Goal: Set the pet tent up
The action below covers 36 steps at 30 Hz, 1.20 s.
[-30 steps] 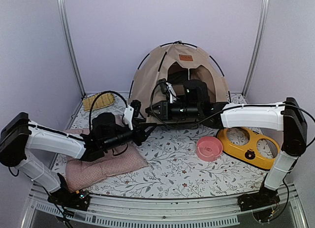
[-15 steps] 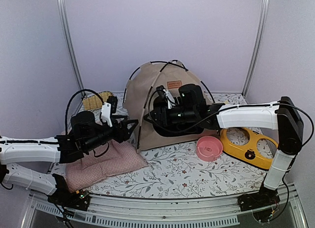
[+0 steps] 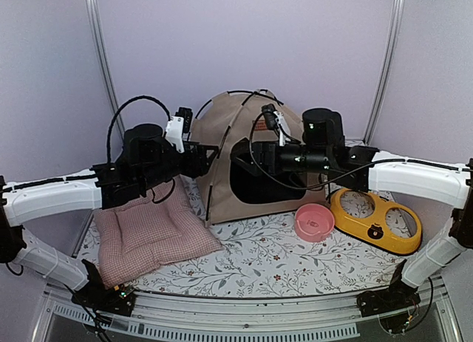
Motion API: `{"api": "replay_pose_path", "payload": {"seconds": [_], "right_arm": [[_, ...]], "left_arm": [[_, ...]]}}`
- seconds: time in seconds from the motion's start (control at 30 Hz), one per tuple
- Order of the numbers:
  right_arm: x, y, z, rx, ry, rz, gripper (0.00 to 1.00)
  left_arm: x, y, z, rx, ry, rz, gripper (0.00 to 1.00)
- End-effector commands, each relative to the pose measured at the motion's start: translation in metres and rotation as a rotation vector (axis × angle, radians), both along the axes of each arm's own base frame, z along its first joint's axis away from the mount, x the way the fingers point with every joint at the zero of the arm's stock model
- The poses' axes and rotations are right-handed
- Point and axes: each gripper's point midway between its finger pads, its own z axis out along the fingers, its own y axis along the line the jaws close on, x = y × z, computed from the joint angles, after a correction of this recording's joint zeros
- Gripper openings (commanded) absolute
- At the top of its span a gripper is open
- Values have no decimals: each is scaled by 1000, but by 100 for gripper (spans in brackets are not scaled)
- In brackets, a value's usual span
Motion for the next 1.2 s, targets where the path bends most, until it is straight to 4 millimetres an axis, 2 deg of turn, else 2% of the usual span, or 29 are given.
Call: {"api": "replay_pose_path", "payload": {"seconds": [0.0,0.27,0.5,0.7,0.87,1.07,1.17], "right_arm": [[-1,-24,13,-13,-41,-67,99],[15,-72,34,5,-80,-209,99],[26,-106,44,-32,-121,-333,99],[26,-122,52,-65,-161,-365,99],[23,-131,56,-80,-186,-385,99],[21,-137,60,-91,-202,-396,99],[21,-140,62,-100,-205,-405,99]], "left_arm": [[12,0,-7,74,25,22,66],[25,-13,1,115,14,23,64],[51,-26,18,174,-16,72,61],[80,-39,28,256,-40,132,59],[98,-53,25,340,-39,145,57],[119,-63,23,405,-53,166,45],[123,-64,26,411,-65,156,27]]}}
